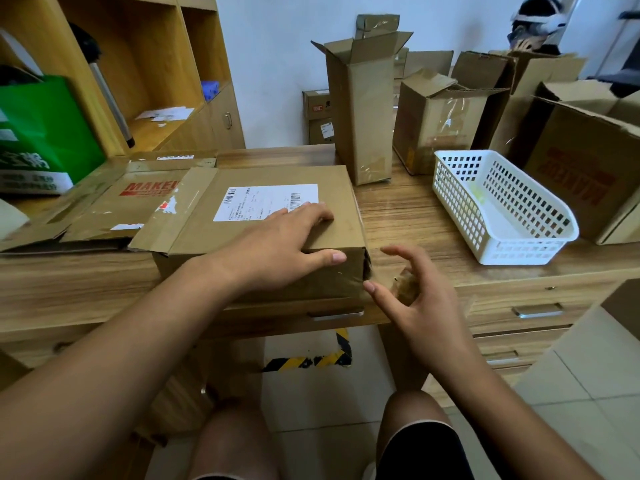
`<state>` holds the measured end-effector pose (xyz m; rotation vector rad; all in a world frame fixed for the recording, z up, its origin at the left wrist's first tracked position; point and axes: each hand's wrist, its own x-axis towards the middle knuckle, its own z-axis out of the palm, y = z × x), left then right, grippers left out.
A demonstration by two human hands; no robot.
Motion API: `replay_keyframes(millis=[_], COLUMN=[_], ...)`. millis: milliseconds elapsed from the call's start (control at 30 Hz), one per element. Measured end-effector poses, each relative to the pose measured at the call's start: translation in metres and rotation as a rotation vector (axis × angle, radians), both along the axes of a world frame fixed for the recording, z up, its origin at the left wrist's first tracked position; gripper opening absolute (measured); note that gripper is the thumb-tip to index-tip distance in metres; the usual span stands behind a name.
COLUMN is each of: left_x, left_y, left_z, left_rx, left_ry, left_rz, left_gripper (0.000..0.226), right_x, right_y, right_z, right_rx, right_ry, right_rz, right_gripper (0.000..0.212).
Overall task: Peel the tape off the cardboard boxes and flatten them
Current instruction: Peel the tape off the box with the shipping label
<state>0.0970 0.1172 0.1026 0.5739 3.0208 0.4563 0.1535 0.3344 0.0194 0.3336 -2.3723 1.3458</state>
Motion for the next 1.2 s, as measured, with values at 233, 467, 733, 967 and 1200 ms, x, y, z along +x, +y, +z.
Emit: replay_keyframes(millis=[233,467,733,967,1200], left_x=[-0.01,-0.015,-0.014,-0.018,-0.018], left_y=[-0.027,-0.028,-0.027,-0.034,-0.044], left_z=[0.006,-0.001,-0.003,-0.001,0.004], left_rx=[-0.03,0.018,0.093,0.222,0.14], left_ry=[-0.101,-0.103,-0.082,-0.089,-0.138], left_rz=[-0.152,-0.158,-0.14,-0.058,-0.127], left_gripper=[0.058,0.055,0.054,0.045,0.046], right_x=[-0.007,0.008,0.035,0.02,-0.002], right_y=[0.003,-0.007,-0.033,-0.019,-0.013], right_z=[-0.003,-0.003,0.003,0.012,0.005], right_rx=[0.013,0.007,0.059,0.074,0.005], right_ry=[0.042,0.102,0.091,0.075,0.077], right_rz=[0.064,0.13,0.26,0.119,-0.043], right_gripper=[0.013,0.013,0.014,0.017,0.024])
